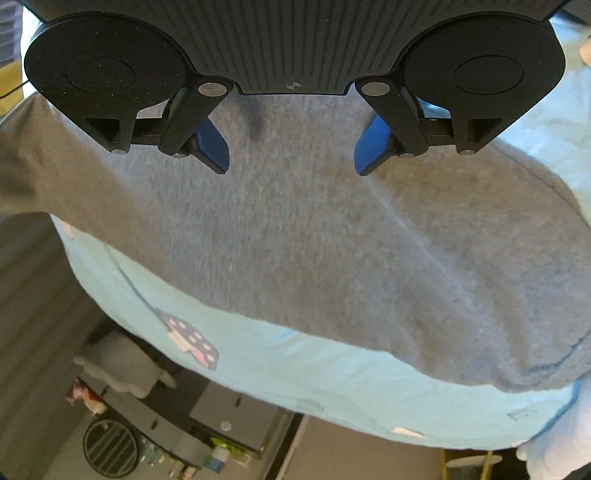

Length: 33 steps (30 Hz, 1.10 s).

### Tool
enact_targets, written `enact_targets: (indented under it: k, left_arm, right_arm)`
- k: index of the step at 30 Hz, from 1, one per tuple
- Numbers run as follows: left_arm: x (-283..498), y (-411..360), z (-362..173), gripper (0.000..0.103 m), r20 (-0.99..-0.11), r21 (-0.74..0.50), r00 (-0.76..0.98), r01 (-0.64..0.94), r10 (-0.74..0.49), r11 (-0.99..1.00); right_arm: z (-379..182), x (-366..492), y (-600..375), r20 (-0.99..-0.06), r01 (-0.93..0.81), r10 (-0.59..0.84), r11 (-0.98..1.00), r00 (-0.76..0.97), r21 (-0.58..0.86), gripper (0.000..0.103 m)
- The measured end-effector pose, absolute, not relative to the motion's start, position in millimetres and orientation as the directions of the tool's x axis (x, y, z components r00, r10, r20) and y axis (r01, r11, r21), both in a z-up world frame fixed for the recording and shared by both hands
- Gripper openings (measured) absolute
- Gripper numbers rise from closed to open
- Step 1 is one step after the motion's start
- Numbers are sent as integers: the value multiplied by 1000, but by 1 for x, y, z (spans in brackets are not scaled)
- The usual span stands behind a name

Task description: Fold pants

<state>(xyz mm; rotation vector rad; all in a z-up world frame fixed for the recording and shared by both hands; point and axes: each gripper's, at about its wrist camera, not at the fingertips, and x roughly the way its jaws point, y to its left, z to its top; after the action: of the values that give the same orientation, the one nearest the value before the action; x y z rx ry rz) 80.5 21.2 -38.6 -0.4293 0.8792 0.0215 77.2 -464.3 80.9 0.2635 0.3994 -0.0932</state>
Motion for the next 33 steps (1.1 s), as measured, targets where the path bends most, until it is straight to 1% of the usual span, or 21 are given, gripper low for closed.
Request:
enact_targets:
  k: [1, 3, 6, 8, 9, 10, 11, 13, 14, 15, 17, 19, 21, 23, 24, 25, 26, 27, 29, 31, 33]
  left_arm:
    - [78, 24, -36, 82, -743, -363, 650, -191, -160, 912]
    - [68, 28, -31, 82, -728, -381, 664, -188, -169, 905]
    - [62, 35, -24, 82, -714, -393, 679, -186, -172, 900]
    - [59, 39, -22, 82, -711, -396, 682, -185, -173, 900]
    - [59, 40, -20, 82, -708, -399, 683, -178, -179, 899]
    - [59, 40, -19, 82, -705, -400, 685, -170, -183, 901]
    - [59, 40, -17, 82, -703, -397, 687, -162, -186, 903]
    - [60, 38, -14, 82, -694, -401, 692, -142, -199, 905]
    - [62, 37, -12, 83, -688, -406, 695, -131, -209, 904]
    - [64, 35, -11, 83, -681, -417, 697, -115, -226, 902]
    - [70, 30, -10, 83, -666, -451, 695, -86, -271, 888]
    - [79, 19, -11, 84, -658, -494, 679, -61, -327, 868]
    - [92, 5, -15, 84, -648, -535, 650, -19, -396, 844]
    - [103, -9, -20, 84, -652, -552, 625, -6, -428, 834]
    - [109, -18, -23, 84, -655, -556, 614, 4, -441, 831]
    - [115, -24, -26, 84, -659, -559, 604, 7, -449, 829]
    - [119, -30, -30, 84, -663, -564, 593, 6, -457, 826]
    - [125, -35, -34, 84, -665, -573, 582, 2, -467, 819]
    - [136, -44, -41, 83, -665, -593, 570, -9, -483, 805]
    - [145, -51, -49, 83, -659, -617, 562, -21, -501, 787]
    - [157, -58, -60, 79, -654, -652, 535, -41, -534, 757]
  right_arm:
    - [88, 80, -434, -392, 47, 31, 981, 919, 187, 8]
    - [88, 84, -381, -420, -111, 151, 987, 895, 119, 8]
    - [56, 83, -303, -520, -285, 277, 956, 808, 67, 8]
    - [24, 78, -264, -597, -365, 322, 930, 734, 52, 9]
    - [9, 76, -249, -634, -391, 336, 919, 696, 58, 11]
    - [-5, 76, -236, -676, -412, 355, 907, 646, 83, 18]
    - [-19, 77, -228, -720, -415, 367, 902, 589, 121, 28]
    - [-26, 70, -224, -732, -402, 373, 904, 570, 148, 36]
    - [-19, 68, -229, -716, -398, 392, 901, 577, 173, 37]
    - [-12, 68, -236, -689, -385, 433, 892, 582, 236, 38]
    - [3, 67, -261, -628, -323, 469, 883, 621, 340, 49]
    - [10, 65, -284, -606, -227, 425, 898, 673, 377, 49]
    - [5, 67, -315, -614, -111, 379, 897, 692, 429, 49]
    - [-12, 67, -339, -664, 18, 323, 892, 674, 452, 47]
    - [-22, 66, -349, -709, 93, 263, 903, 654, 420, 43]
    - [-31, 62, -354, -735, 135, 215, 913, 643, 385, 19]
    - [-37, 53, -360, -733, 144, 192, 918, 653, 369, 1]
    - [-38, 43, -364, -713, 152, 182, 913, 677, 379, 1]
    - [-41, 27, -375, -662, 165, 211, 874, 720, 457, 1]
    - [-43, 15, -384, -628, 198, 202, 839, 751, 507, 2]
    - [-44, 15, -393, -604, 209, 210, 810, 769, 547, 2]
